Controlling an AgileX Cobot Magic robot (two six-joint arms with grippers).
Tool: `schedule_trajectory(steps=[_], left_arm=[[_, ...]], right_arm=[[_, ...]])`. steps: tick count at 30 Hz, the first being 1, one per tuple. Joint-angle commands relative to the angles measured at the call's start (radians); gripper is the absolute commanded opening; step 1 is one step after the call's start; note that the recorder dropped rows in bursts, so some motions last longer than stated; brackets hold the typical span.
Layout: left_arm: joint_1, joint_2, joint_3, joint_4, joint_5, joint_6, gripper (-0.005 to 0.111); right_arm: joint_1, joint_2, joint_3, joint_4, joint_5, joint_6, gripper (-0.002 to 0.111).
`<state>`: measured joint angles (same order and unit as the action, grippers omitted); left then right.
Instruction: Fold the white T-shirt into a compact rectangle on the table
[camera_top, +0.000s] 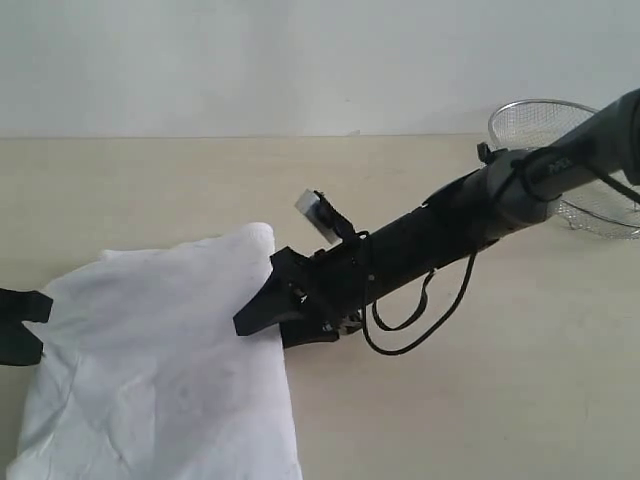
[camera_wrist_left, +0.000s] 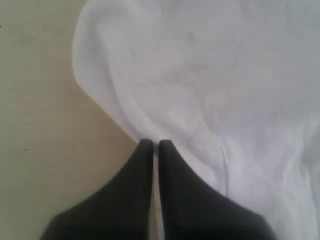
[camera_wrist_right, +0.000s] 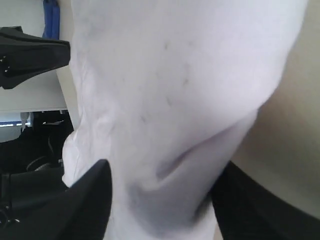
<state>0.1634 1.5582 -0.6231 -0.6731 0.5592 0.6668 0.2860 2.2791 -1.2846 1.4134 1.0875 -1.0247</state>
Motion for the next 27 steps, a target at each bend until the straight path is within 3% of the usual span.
schedule_trajectory(steps=[1,9,12,16,22,27], left_arm=[[0.005,0.036,0.000,-0.023,-0.011,-0.005,0.004],[0.005,0.077,0.000,-0.023,-0.011,-0.005,0.004],[0.005,0.077,0.000,-0.024,-0.004,-0.005,0.004],[0.005,0.077,0.000,-0.025,0.013,-0.005,0.004],[0.005,0.077,-0.005,-0.043,0.021,-0.005,0.004],[0.005,0.077,-0.048,-0.043,0.103,-0.005,0.004]], right_arm=[[0.071,0.016,0.005,-0.038,-0.039,-0.013,0.053],[0.133,0.016,0.005,-0.038,-0.081,-0.014,0.051],[0.133,0.016,0.005,-0.038,-0.098,-0.001,0.034],[0.133,0.016,0.005,-0.036,-0.100,0.003,0.001],[0.133,0.011,0.005,-0.034,-0.100,0.020,0.000],[0.133,-0.001,-0.036,-0.081,-0.093,0.093,0.000]])
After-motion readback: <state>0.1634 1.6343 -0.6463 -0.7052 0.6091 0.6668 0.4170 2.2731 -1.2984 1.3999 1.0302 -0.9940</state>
